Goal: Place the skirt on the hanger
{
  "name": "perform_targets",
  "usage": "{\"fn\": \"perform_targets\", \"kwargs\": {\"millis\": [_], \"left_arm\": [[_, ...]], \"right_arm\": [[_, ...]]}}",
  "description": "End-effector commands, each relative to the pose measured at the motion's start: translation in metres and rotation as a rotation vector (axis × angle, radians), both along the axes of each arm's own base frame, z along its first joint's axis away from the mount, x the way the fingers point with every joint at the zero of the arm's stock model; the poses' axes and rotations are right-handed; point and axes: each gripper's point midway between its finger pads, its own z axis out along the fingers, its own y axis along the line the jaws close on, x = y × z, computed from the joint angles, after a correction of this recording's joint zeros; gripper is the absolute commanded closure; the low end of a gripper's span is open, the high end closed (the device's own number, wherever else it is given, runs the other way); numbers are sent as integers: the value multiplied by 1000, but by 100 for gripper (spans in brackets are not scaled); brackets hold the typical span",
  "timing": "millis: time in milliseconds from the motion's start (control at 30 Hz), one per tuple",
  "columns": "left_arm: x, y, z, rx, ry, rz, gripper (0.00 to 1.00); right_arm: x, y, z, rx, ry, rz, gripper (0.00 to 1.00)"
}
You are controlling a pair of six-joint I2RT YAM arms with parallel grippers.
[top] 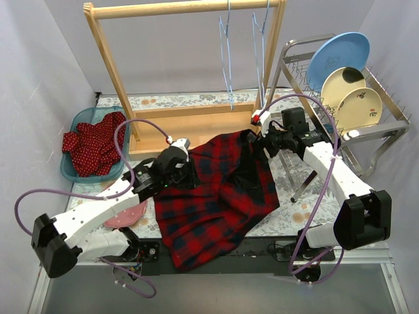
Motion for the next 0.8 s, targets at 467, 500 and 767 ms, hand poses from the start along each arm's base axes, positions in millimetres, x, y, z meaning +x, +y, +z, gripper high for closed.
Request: {"fn": "perform_targets", "kwargs": {"millis": [467, 500, 767], "left_arm": [[22, -92, 22, -231, 2, -299, 46], [25, -97, 24, -218, -10, -295, 46], [40, -96, -24, 19, 13, -227, 63]], "right_arm": [[1, -11, 8, 12, -53, -72, 21], [1, -11, 8, 14, -52, -72, 21], [-3, -10, 4, 36, -33, -60, 21]]}}
